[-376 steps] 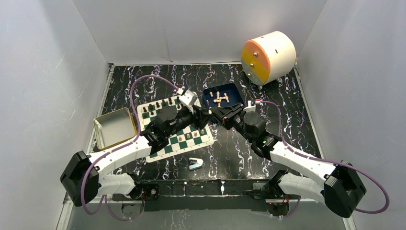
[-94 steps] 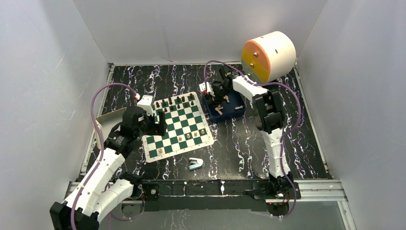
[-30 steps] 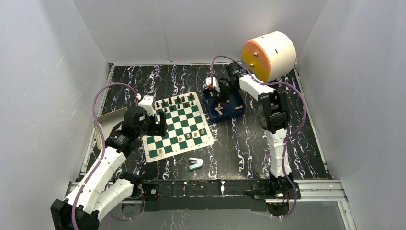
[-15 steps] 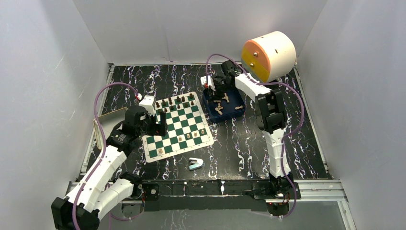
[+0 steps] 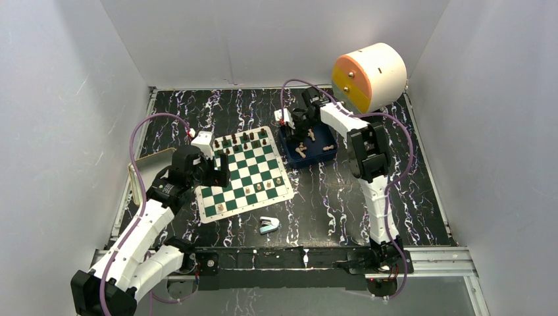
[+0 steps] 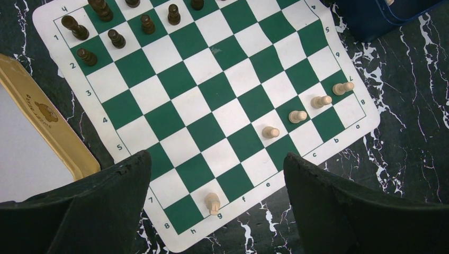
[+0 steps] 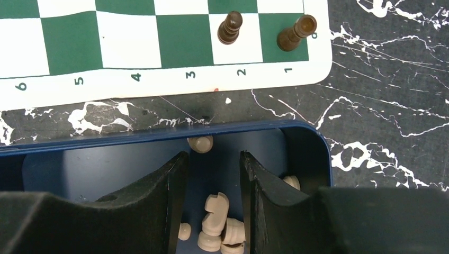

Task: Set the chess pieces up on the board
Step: Pick up the chess piece from the storage box.

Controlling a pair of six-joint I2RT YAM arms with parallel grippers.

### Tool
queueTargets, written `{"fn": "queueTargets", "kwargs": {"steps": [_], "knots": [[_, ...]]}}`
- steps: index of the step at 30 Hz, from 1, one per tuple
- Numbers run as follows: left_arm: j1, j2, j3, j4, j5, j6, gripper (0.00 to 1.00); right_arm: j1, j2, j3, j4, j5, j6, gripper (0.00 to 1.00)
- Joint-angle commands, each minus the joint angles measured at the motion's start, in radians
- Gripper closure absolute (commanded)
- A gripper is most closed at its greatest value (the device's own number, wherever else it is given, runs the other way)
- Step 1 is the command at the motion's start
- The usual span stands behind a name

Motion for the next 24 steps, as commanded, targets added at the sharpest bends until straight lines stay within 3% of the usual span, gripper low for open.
{"fn": "queueTargets", "kwargs": {"steps": [1, 8, 19, 24], "knots": [[0.002, -0.008, 0.0, 0.019, 0.002, 0.004, 0.09, 0.015, -0.008, 0.043, -0.025, -0.022, -0.027, 0.51], [0.002, -0.008, 0.0, 0.019, 0.002, 0.003, 0.09, 0.017, -0.018, 0.044, -0.015, -0.021, -0.026, 0.53], [0.002, -0.008, 0.001, 0.018, 0.002, 0.006, 0.09, 0.017, -0.02, 0.041, -0.007, -0.047, -0.029, 0.73], [0.002, -0.008, -0.001, 0.018, 0.002, 0.005, 0.09, 0.016, -0.038, 0.014, 0.039, -0.035, 0.002, 0.74]]}}
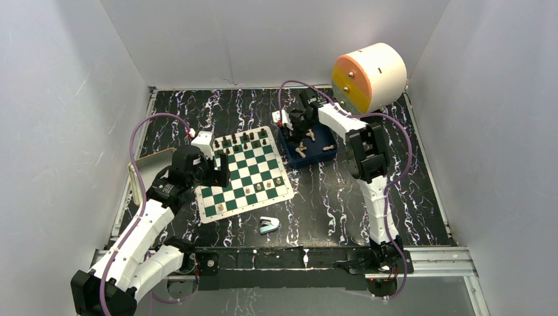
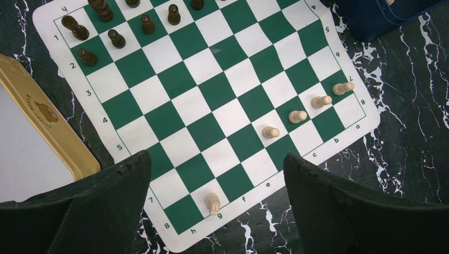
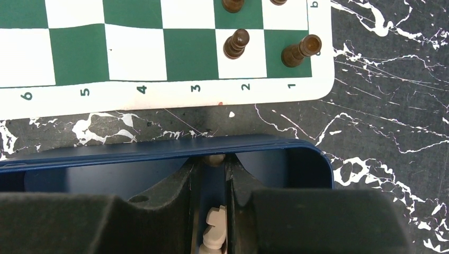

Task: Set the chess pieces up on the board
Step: Pick up the chess piece from the storage box.

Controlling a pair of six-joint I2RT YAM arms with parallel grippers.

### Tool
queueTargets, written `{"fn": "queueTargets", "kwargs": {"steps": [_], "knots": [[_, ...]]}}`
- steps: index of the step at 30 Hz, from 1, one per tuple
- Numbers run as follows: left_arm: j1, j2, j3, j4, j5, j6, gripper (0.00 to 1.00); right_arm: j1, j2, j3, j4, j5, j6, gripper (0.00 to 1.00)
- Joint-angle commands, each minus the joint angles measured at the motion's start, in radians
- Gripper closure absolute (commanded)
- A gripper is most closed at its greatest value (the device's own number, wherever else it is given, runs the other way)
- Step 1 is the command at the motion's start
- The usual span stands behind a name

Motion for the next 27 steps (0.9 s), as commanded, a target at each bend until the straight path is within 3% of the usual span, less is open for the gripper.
{"fn": "queueTargets", "kwargs": {"steps": [1, 19, 27], "knots": [[0.002, -0.007, -0.001, 0.018, 0.002, 0.006, 0.09, 0.0, -0.039, 0.014, 0.044, -0.022, 0.028, 0.74], [0.001, -0.008, -0.002, 0.018, 0.004, 0.004, 0.09, -0.061, -0.102, -0.038, 0.098, 0.031, 0.144, 0.79], [0.002, -0.009, -0.001, 0.018, -0.001, 0.004, 0.09, -0.062, -0.16, -0.067, 0.158, 0.071, 0.284, 0.78]]}}
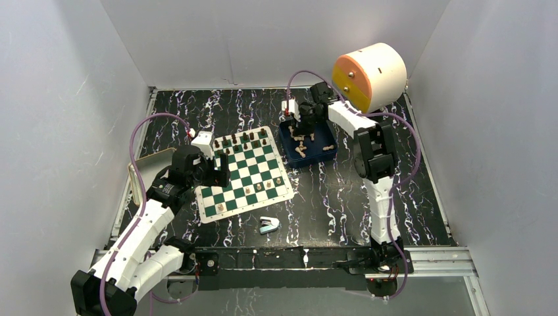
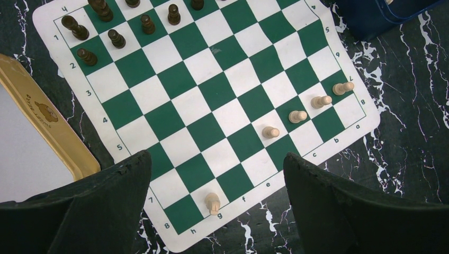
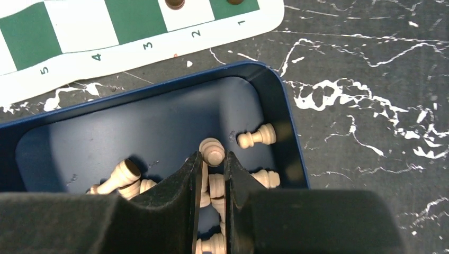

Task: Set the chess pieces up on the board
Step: Pick up the chess piece from the storage box, then place the chess piece on the chessboard.

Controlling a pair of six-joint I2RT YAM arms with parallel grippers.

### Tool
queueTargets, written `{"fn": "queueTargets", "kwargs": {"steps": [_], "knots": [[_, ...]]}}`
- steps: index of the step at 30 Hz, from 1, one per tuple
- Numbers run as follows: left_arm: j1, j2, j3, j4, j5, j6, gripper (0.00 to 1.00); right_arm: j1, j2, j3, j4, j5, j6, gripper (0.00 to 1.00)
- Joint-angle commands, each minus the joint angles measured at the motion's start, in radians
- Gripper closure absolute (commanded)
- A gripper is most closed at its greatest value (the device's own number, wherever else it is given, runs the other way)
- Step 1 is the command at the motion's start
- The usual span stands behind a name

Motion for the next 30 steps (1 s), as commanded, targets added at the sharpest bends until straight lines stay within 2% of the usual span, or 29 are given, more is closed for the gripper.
{"fn": "queueTargets", "kwargs": {"steps": [1, 15, 22, 30], "knots": [[0.002, -0.012, -0.001, 0.018, -0.002, 0.004, 0.09, 0.001, -0.135, -0.038, 0.075, 0.011, 0.102, 0.79], [0.002, -0.071, 0.005, 0.005, -0.026, -0.01, 0.09, 0.058, -0.403, -0.221, 0.22, 0.089, 0.398, 0.78], [0.002, -0.149, 0.026, -0.044, -0.056, -0.036, 0.08, 0.172, -0.539, -0.381, 0.341, 0.152, 0.588, 0.78], [0.002, -0.255, 0.016, -0.082, -0.128, -0.046, 0.06, 0.357, -0.657, -0.602, 0.44, 0.241, 0.696, 0.78]]}}
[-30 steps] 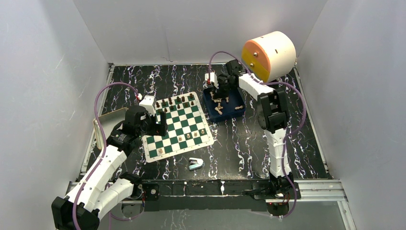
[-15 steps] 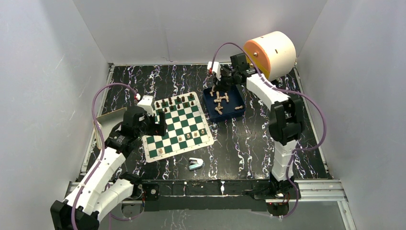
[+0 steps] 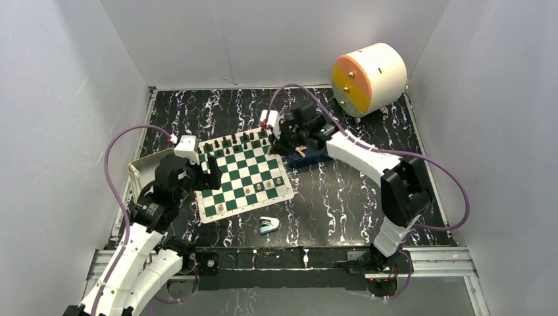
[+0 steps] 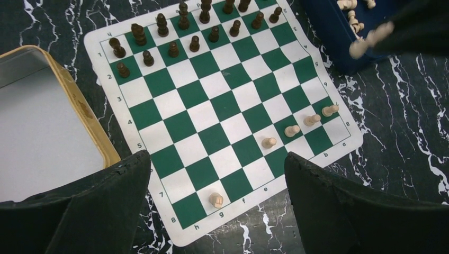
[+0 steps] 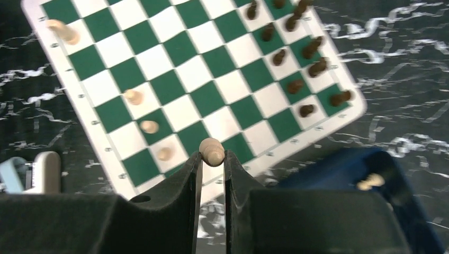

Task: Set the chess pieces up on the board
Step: Place the chess piece on the chessboard.

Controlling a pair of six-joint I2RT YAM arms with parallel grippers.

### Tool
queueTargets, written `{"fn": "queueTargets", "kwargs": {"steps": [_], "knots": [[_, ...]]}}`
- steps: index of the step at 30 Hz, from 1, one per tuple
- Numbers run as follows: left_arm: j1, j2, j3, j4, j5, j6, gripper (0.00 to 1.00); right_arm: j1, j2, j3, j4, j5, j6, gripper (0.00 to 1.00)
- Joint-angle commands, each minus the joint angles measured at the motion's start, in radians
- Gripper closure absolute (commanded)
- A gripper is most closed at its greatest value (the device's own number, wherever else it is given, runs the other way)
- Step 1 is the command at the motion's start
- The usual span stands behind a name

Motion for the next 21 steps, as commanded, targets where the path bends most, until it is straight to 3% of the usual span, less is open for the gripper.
{"fn": "queueTargets", "kwargs": {"steps": [1, 12, 21], "knots": [[0.001, -0.059, 0.012, -0.019, -0.079, -0.011, 0.07, 0.095, -0.083, -0.099, 0.098, 0.083, 0.098, 0.78], [0.002, -0.114, 0.014, -0.022, -0.151, -0.006, 0.06, 0.264, -0.18, -0.409, 0.318, 0.222, 0.207, 0.79], [0.002, -0.133, 0.02, -0.035, -0.182, -0.012, 0.07, 0.342, -0.08, -0.354, 0.309, 0.3, 0.245, 0.78]]}}
